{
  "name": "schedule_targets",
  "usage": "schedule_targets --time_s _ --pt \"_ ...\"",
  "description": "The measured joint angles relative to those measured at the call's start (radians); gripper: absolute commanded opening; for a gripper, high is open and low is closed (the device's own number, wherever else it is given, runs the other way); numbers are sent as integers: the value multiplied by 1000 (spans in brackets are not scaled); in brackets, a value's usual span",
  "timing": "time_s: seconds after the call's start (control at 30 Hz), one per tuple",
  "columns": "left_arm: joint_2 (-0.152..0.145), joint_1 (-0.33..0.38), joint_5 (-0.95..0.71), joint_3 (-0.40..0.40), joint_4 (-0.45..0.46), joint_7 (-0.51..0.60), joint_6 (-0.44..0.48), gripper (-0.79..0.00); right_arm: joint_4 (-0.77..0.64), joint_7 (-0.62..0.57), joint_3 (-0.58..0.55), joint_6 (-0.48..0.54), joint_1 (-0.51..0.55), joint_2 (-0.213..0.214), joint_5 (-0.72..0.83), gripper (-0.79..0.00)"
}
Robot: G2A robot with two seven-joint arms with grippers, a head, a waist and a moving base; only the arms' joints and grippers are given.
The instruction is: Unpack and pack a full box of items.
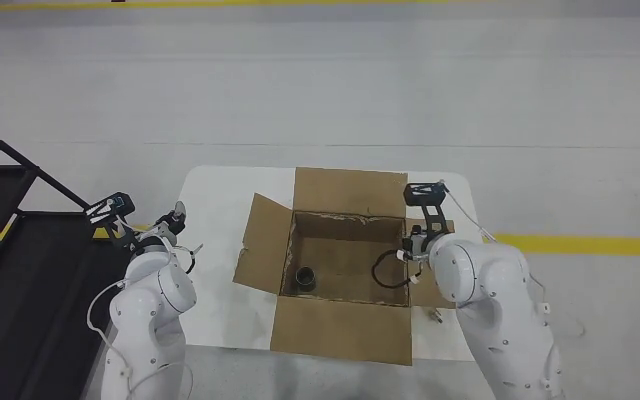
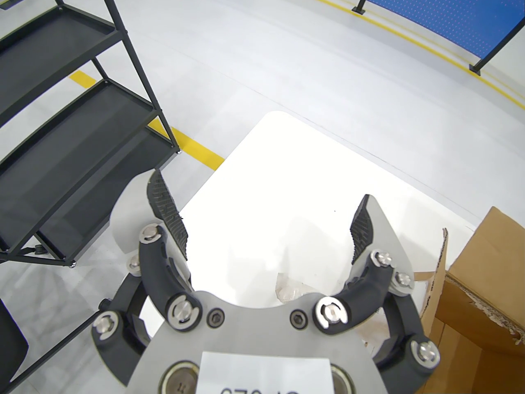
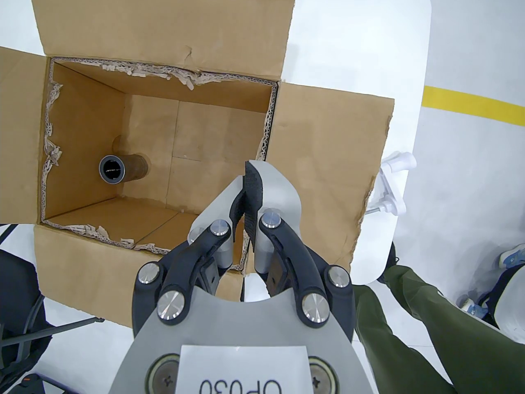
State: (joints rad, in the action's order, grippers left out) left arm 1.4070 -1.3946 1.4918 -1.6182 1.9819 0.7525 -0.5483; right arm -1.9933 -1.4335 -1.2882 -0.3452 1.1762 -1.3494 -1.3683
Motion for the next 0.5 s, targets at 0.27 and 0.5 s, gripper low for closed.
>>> schedule_targets --time_s 0.27,0.5 --pt "0 0 0 0 0 0 0 0 41 -4 -268 63 23 28 -1 -785" --pt "0 0 0 0 0 0 0 0 198 -26 -482 174 30 53 50 -585"
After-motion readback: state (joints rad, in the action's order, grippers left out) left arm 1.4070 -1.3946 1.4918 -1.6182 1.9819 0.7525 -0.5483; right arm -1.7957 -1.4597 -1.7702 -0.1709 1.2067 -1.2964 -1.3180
